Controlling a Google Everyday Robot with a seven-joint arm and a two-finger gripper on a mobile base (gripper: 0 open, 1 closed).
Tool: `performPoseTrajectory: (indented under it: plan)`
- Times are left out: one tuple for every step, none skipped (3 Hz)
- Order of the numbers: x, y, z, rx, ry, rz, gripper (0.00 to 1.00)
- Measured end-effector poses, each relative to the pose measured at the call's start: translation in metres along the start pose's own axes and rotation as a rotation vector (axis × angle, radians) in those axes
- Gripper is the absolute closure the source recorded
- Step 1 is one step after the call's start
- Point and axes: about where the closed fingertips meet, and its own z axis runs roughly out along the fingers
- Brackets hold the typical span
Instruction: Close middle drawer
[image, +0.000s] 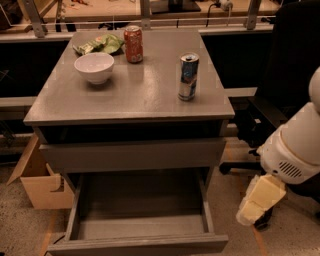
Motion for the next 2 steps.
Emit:
performPoseTrajectory:
  plan:
    - [0.016,0.018,0.058,-0.058,-0.005,0.096,0.18]
    - [0.028,0.035,0.113,-0.114,0.008,0.173,0.41]
